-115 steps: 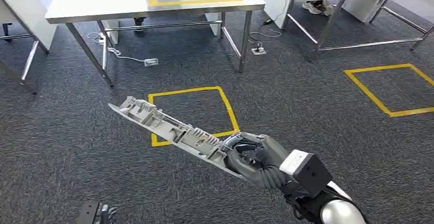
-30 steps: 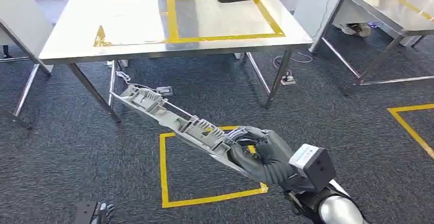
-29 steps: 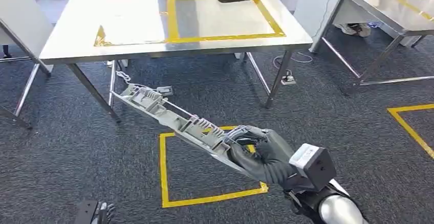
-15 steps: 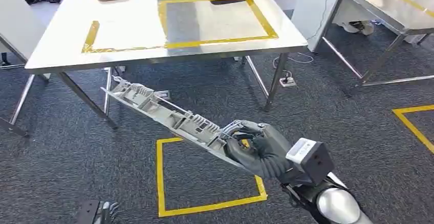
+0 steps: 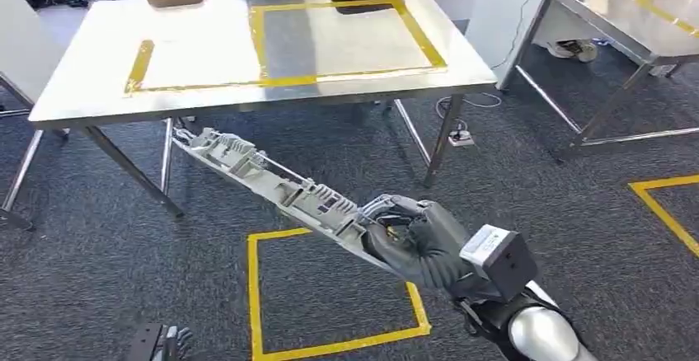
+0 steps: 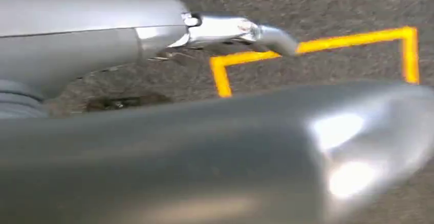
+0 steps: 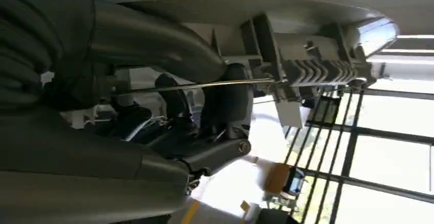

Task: Take the parts from the cabinet and place them on the table.

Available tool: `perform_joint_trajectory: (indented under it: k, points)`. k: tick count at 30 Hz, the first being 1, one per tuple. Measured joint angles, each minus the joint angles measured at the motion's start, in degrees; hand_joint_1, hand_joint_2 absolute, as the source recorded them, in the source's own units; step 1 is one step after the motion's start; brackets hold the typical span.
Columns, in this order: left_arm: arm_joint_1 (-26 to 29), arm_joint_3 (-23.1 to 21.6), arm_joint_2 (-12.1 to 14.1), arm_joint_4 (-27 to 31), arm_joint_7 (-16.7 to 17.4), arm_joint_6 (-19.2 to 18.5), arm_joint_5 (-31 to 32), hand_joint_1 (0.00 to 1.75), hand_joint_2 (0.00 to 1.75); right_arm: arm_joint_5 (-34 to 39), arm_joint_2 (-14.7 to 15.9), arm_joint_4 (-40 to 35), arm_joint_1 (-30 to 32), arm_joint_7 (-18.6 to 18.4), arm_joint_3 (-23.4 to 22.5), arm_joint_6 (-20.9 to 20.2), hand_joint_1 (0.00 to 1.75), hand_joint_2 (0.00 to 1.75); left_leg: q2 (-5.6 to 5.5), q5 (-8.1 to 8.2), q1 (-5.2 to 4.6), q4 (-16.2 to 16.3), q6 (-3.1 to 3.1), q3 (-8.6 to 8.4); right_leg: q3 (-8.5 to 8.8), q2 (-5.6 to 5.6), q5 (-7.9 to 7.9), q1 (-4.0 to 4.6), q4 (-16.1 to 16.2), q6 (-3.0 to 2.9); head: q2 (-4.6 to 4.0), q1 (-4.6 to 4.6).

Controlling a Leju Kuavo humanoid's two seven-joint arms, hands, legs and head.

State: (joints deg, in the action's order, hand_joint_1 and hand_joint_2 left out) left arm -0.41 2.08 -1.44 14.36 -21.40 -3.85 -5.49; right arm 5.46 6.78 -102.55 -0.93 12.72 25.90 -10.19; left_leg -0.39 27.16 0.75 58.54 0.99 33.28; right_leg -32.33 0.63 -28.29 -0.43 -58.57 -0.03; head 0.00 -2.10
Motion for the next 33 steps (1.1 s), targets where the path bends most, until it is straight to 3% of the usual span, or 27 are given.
perform_joint_trajectory:
  k: [4,6,8,13,14,15,16,17,18,20,21,22,23,25,26,27,28,30,31,32,33]
  points:
    - [0.1,0.1,0.0,0.0,0.0,0.1,0.4,0.00,0.00,0.0,0.0,0.0,0.4,0.0,0.0,0.0,1.75,1.75,-0.07,0.26,-0.14,0.0,-0.59,-0.03,0.45,-0.12,0.12,-0.04,0.7,0.25,0.00,0.00]
    - [0.1,0.1,0.0,0.0,0.0,0.1,0.4,0.00,0.00,0.0,0.0,0.0,0.5,0.0,0.0,0.0,1.75,1.75,-0.03,0.36,-0.16,0.0,-0.76,-0.04,0.57,-0.10,0.16,-0.07,1.0,0.79,0.00,0.00]
    - [0.1,0.1,0.0,0.0,0.1,0.1,0.7,0.00,0.00,-0.1,0.0,0.0,0.7,0.1,0.0,0.1,1.75,1.75,-0.01,0.40,-0.18,0.1,-0.83,-0.05,0.65,-0.10,0.16,-0.11,1.2,1.25,0.00,0.00]
    - [0.2,0.1,0.0,0.0,0.2,0.1,0.9,0.00,0.00,-0.9,0.0,-0.1,1.1,0.1,0.0,0.6,1.75,1.75,-0.02,0.42,-0.21,0.1,-0.85,-0.07,0.64,-0.10,0.18,-0.14,1.2,1.52,0.00,0.00]
    - [0.1,0.1,0.1,0.0,0.2,0.1,0.9,0.00,0.00,-1.2,0.0,-0.2,1.2,0.1,0.0,0.7,1.75,1.75,0.09,0.73,-0.67,0.5,-1.47,0.00,0.82,-0.08,0.47,-0.69,2.0,2.17,0.02,-0.02]
    - [0.2,0.1,0.1,0.0,0.2,0.1,0.9,0.00,0.00,-1.3,0.0,-0.3,1.3,0.1,0.0,0.7,1.75,1.75,0.13,0.51,-0.61,-0.4,-2.04,-0.35,1.11,-0.07,0.60,-0.55,2.4,2.48,0.00,-0.02]
    - [0.2,0.0,0.0,0.0,0.2,0.0,0.9,0.00,0.00,-1.7,0.0,-0.7,1.5,0.0,-0.1,0.9,1.75,1.75,0.16,-0.24,-0.09,-2.0,-2.52,-1.38,1.52,-0.14,0.56,-0.19,2.6,2.60,0.00,0.00]
    - [0.2,0.0,-0.2,0.0,0.2,-0.1,0.9,0.00,0.00,-1.8,0.1,-0.7,1.4,0.0,-0.3,1.0,1.75,1.75,0.33,-0.58,0.02,-2.9,-2.60,-2.20,1.44,-0.30,0.26,-0.35,1.8,2.63,0.00,0.09]
    - [0.2,0.1,-0.2,0.0,0.2,-0.1,0.9,0.00,0.00,-1.9,0.1,-0.7,1.3,0.0,-0.4,1.0,1.75,1.75,0.42,-0.66,0.07,-3.3,-2.77,-2.54,-0.30,-0.30,-1.65,-0.38,-1.5,2.59,0.00,0.17]
    - [0.1,0.1,-0.3,0.0,0.2,-0.1,0.9,0.00,0.00,-2.2,0.2,-0.9,1.4,0.0,-0.7,1.2,1.75,1.75,0.54,-0.36,0.06,-3.2,-2.79,-2.63,-5.73,-0.30,-5.66,-0.57,-11.2,2.87,0.00,0.17]
    - [0.2,0.1,-0.3,0.0,0.2,-0.1,0.9,0.00,0.00,-2.4,0.2,-0.9,1.4,-0.1,-0.8,1.2,1.75,1.75,0.55,-0.19,0.07,-3.1,-2.67,-2.67,-7.99,-0.31,-6.40,-0.68,-14.7,3.05,0.00,0.18]
    - [0.2,0.1,-0.4,0.0,0.2,-0.2,0.9,0.00,0.00,-2.6,0.3,-0.9,1.5,-0.2,-1.0,1.2,1.75,1.75,0.51,0.03,0.20,-3.0,-2.40,-2.77,-9.02,-0.32,-5.77,-0.85,-15.7,3.18,0.00,0.18]
    - [0.2,0.1,-0.5,0.0,0.2,-0.3,1.0,0.00,0.00,-2.8,0.4,-0.9,1.5,-0.3,-1.1,1.2,1.75,1.75,0.39,0.37,0.43,-2.8,-2.03,-3.02,-8.56,-0.34,-3.66,-1.09,-13.9,3.38,0.00,0.17]
    - [0.2,0.1,-0.7,0.0,0.2,-0.5,1.2,0.00,0.00,-3.0,0.5,-1.0,1.6,-0.3,-1.5,1.3,1.75,1.75,0.14,1.44,1.25,-2.0,-0.95,-3.61,-4.18,-0.48,2.60,-1.67,-3.7,4.02,0.00,0.20]
    - [0.2,0.1,-0.6,0.0,0.2,-0.5,1.4,0.00,0.00,-3.0,0.5,-1.0,1.5,-0.3,-1.7,1.3,1.75,1.75,0.13,2.10,1.22,-1.3,-0.29,-3.55,-2.75,-0.71,3.60,-2.02,0.1,4.53,0.00,0.24]
    - [0.0,0.1,-0.4,-0.1,0.2,-0.5,1.4,0.00,0.00,-3.0,0.6,-1.1,1.5,-0.2,-1.7,1.3,1.75,1.75,0.11,2.50,0.91,-0.7,0.36,-3.05,-2.68,-0.10,2.59,-1.43,0.1,3.91,0.00,0.44]
    - [0.0,0.0,-0.5,0.0,0.3,-0.5,1.4,0.00,0.00,-3.1,0.6,-1.3,1.7,-0.3,-1.7,1.3,1.75,1.75,0.04,2.46,0.83,-0.8,0.67,-3.01,-2.97,0.05,2.40,-1.59,-0.3,2.59,0.00,0.22]
    - [0.1,0.1,-0.6,-0.1,0.3,-0.6,1.4,0.00,0.00,-3.1,0.7,-1.4,1.8,-0.3,-1.9,1.3,1.75,1.75,0.01,2.24,1.17,-1.6,1.16,-3.27,-3.18,0.08,2.15,-1.17,-0.2,1.81,0.00,0.22]
    - [0.0,0.0,-0.6,0.0,0.3,-0.6,1.5,0.00,0.00,-3.1,0.8,-1.5,1.8,-0.3,-1.9,1.3,1.75,1.75,0.02,2.45,1.32,-1.7,1.53,-3.40,-2.94,0.08,2.17,-1.35,0.2,1.28,0.00,0.20]
    - [-0.1,0.0,-0.7,0.0,0.3,-0.6,1.5,0.00,0.00,-3.2,0.8,-1.6,1.9,-0.3,-1.9,1.3,1.75,1.75,0.25,2.83,1.32,-0.8,1.63,-2.87,-2.33,0.11,1.99,-1.48,0.5,0.89,0.00,0.13]
    - [-0.2,0.0,-0.8,0.0,0.3,-0.6,1.5,0.00,0.00,-3.2,0.8,-1.7,1.9,-0.3,-2.0,1.3,1.75,1.75,0.30,4.20,1.29,2.3,1.59,-1.48,-1.76,-0.06,1.70,-1.51,0.8,0.46,0.00,0.11]
